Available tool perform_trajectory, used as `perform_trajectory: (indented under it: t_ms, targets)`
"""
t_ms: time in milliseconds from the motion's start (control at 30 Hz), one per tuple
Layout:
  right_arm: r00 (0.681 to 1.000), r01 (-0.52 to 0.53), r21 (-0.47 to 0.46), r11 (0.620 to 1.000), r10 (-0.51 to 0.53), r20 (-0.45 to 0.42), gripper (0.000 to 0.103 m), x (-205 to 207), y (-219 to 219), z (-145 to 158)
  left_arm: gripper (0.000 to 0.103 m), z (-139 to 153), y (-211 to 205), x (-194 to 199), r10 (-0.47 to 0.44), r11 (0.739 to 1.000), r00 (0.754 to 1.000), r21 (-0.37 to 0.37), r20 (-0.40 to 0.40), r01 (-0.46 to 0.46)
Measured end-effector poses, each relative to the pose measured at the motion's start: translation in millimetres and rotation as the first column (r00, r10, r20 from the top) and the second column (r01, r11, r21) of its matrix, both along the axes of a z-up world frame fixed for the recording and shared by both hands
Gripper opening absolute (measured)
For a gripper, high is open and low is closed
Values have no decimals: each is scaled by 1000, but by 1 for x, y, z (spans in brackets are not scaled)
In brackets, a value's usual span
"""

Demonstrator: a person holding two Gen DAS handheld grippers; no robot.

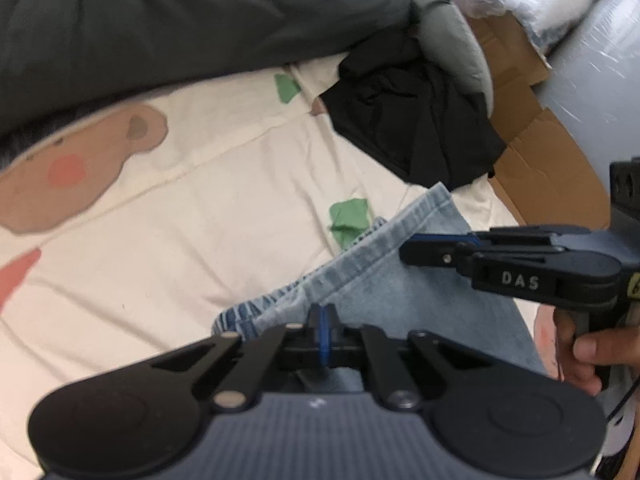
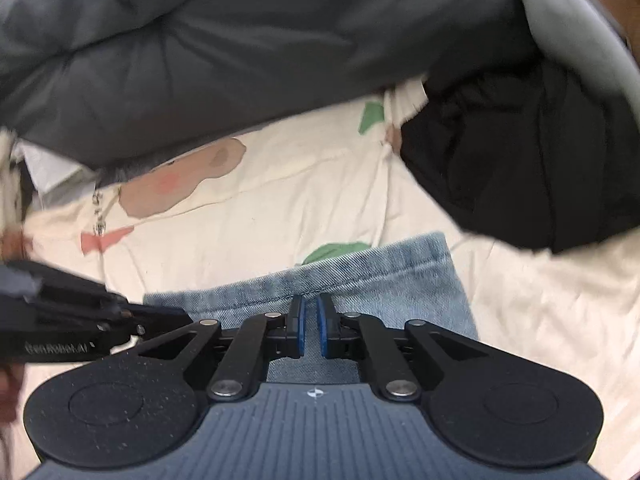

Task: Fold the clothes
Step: 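Open the right gripper and lift it off the folded denim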

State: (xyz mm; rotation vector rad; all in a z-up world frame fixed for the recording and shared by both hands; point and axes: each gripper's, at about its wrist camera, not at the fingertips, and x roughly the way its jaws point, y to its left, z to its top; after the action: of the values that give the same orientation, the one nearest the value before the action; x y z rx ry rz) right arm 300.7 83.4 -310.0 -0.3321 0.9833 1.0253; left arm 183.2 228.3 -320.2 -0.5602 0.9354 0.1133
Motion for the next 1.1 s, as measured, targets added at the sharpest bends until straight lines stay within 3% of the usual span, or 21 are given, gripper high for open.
perform_trajectory:
  t_ms: [467, 733, 800, 867, 967, 1100]
  targets:
    - [999, 23, -30, 999, -24, -28, 4, 5, 16, -29, 3, -25, 9, -3, 2, 999, 999, -40, 32, 0]
    - [995, 89, 73, 993, -86, -46, 6, 5, -5, -10, 3, 4, 6, -2, 8, 999, 999, -43, 34, -7]
    - [996, 83, 96, 992, -84, 10, 8, -3, -19, -1, 20, 13, 2, -6, -21, 1000, 998, -16, 55, 22]
    - [994, 69, 104, 992, -78, 81, 8, -13, -30, 6, 29, 22, -4, -9, -54, 998, 996, 20, 72, 52]
    - [989, 70, 104, 992, -83, 121, 8, -18, -40, 8, 34, 27, -12, -12, -92, 993, 993, 81, 76, 86]
    - [990, 66, 79, 995, -76, 121, 9, -18, -37, 2, 37, 17, -13, -12, -98, 993, 993, 73, 60, 94]
